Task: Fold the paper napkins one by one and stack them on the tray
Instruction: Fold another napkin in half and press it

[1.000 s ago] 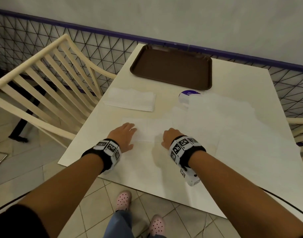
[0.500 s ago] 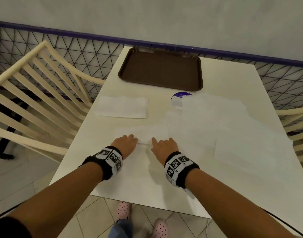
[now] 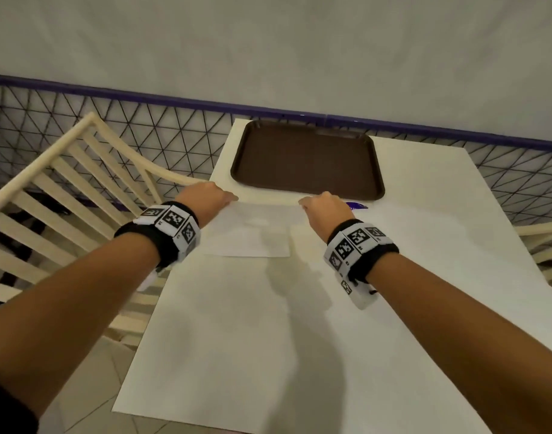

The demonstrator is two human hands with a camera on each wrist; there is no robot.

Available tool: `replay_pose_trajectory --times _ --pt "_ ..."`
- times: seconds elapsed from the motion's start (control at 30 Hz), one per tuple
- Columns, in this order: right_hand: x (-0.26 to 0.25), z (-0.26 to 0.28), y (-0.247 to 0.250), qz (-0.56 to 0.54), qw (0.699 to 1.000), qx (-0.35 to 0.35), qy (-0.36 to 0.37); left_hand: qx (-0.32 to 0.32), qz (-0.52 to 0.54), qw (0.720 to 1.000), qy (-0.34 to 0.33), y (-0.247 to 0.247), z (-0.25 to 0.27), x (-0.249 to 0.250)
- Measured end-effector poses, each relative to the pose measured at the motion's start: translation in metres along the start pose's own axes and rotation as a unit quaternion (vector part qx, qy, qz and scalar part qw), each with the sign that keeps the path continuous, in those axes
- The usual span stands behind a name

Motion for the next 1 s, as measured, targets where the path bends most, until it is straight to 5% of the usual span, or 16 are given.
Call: replay_pose_trajectory --times 0.17,0.27,0.57,1.0 --pt "0.001 -0.019 0.008 -0.060 0.998 0.030 -0.019 0.072 -0.029 0.997 -0.002 0.013 0.004 -0.016" --pt "-0.028 -0.053 -0.026 -0.084 0.996 -0.008 -0.010 0.011 -0.019 0.999 -0.031 -0.029 -0.011 -0.045" --pt "-0.045 -0.026 -0.096 -0.073 0.992 -0.107 0.006 -0.130 0.038 0.988 -0.070 -0.118 0.000 -0.015" --pt "-0.030 -0.021 -0.111 -0.086 0.992 -0.089 -0.025 -0.100 0.035 0.987 -0.117 -0.125 -0.002 0.003"
Point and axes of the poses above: each hand's wrist, its own z-axis away from the middle knuckle, its own y-axis out of the back of the hand, x = y × z, the point moved 8 cm from there along -z, towards the middle knuckle, and after that the axes turned 6 degrees about -x, right-handed, at the moved point
